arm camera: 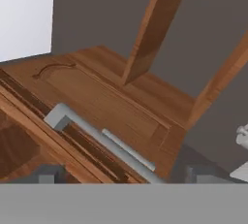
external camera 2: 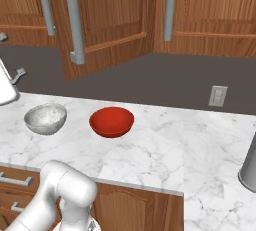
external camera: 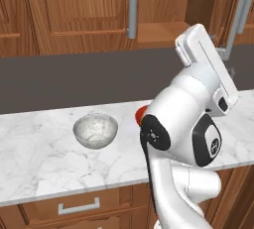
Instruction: Open the cabinet. Pick the bowls from the counter and place them in the cabinet. Then close the cabinet.
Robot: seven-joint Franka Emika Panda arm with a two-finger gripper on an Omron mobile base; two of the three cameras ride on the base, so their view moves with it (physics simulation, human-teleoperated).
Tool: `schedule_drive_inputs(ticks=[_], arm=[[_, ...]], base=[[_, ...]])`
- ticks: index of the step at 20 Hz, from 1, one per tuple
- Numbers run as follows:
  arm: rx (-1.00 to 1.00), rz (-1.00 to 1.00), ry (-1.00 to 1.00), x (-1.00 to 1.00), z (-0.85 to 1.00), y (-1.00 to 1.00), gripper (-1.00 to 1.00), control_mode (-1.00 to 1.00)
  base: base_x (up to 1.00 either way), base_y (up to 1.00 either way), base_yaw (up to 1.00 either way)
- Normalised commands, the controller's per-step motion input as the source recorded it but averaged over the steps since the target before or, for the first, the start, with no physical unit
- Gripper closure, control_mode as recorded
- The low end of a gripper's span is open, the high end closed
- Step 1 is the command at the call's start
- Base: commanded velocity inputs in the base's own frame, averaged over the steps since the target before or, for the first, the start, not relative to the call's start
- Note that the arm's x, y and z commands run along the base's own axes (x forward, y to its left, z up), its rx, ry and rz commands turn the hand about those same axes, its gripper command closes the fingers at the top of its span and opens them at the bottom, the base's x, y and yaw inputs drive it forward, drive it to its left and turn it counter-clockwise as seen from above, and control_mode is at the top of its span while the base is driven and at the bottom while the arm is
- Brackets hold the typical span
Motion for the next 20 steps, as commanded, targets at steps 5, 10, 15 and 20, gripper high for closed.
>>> schedule_drive_inputs(ticks=[5, 10, 15, 20], arm=[[-0.01, -0.06, 0.09, 0.53, -0.01, 0.40, -1.00, -1.00], [0.02, 0.05, 0.07, 0.67, 0.00, -0.14, -1.00, -1.00], [0.05, 0.03, 0.06, 0.51, -0.19, -0.20, -1.00, -1.00], [0.04, 0.02, 0.04, 0.45, -0.25, -0.23, -1.00, -1.00]], base=[[0.00, 0.00, 0.00], [0.00, 0.00, 0.00], [0.00, 0.00, 0.00], [0.00, 0.00, 0.00]])
